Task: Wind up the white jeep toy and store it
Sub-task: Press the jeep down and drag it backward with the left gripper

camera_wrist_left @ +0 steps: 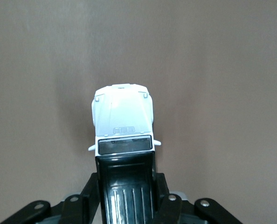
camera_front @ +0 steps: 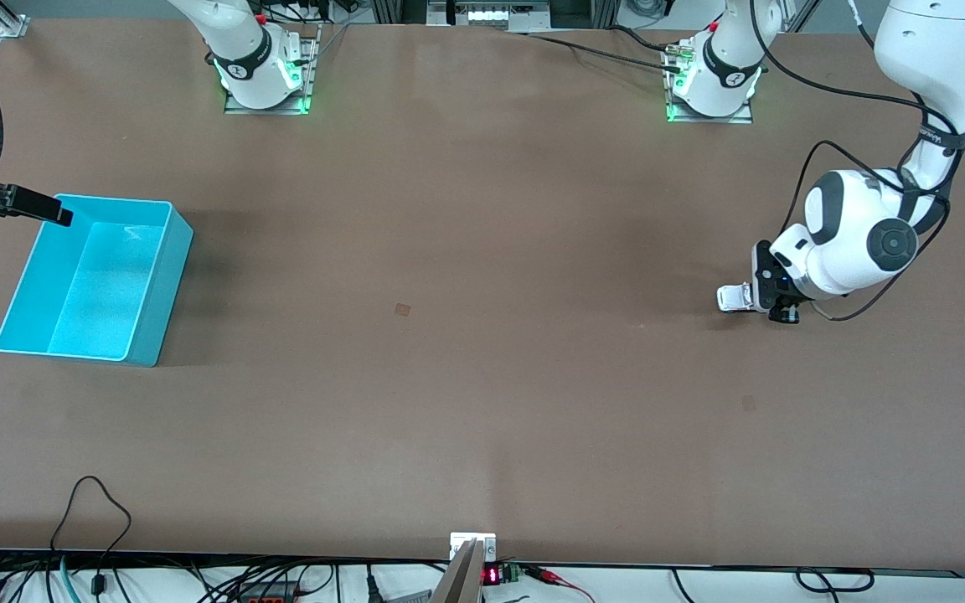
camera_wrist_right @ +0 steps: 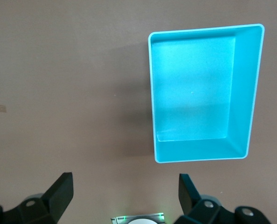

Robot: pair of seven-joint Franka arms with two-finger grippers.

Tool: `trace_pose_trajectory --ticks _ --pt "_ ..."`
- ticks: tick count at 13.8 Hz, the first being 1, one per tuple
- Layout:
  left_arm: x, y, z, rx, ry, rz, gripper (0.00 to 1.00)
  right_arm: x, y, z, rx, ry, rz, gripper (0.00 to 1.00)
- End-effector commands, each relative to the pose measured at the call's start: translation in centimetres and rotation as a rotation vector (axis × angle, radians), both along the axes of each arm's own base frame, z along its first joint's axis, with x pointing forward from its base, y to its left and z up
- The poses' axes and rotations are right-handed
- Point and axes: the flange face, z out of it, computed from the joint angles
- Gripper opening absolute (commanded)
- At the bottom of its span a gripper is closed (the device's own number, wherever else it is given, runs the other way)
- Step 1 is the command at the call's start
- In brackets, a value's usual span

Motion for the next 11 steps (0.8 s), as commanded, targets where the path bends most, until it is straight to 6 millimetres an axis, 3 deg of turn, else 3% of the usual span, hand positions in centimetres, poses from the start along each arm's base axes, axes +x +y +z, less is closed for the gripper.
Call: trace_pose_trajectory --ticks 1,11 --pt "-1.4 1.7 -3.6 -0.016 0.073 0.026 0.26 -0.1 -0.3 0.5 -0.027 0.000 -0.006 1.00" --pt "-1.0 9.2 -5.3 0.055 0.080 0.008 0.28 0.1 0.5 0.6 -0.034 -0.010 0.008 1.00"
